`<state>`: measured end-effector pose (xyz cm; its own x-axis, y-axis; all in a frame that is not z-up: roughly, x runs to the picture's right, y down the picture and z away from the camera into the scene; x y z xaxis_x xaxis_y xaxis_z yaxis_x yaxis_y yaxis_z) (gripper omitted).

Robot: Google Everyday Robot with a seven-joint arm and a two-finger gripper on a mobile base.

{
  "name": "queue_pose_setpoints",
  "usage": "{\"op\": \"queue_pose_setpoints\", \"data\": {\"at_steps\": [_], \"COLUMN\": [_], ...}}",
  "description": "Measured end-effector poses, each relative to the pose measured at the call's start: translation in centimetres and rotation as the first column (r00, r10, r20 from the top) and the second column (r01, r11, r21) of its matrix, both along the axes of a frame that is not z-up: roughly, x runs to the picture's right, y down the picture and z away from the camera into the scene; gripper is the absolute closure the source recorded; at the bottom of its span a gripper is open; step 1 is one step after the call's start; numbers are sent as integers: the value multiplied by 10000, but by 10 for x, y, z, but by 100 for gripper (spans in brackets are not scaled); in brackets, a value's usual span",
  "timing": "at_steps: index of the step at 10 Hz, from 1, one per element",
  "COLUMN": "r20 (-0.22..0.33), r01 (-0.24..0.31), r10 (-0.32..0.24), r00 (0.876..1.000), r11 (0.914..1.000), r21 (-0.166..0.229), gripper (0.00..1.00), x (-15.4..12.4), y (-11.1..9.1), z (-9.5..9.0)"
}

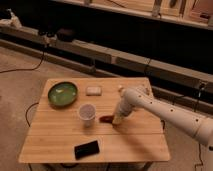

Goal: Drag the pepper across the table

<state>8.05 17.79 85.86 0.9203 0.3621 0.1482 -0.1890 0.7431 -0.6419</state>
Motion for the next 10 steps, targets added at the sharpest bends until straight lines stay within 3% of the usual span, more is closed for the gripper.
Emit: {"op": "queue_pose_setpoints", "data": {"at_steps": [6,10], "r20": [-987,-1839], "r01": [-426,-862], "r10": [362,691], "r00": [9945,9805], "r11": [9971,9925], "r21": [-634,-864], "gripper": [72,72], "x": [10,12], "y": [23,32], "z": [-21,-47]}}
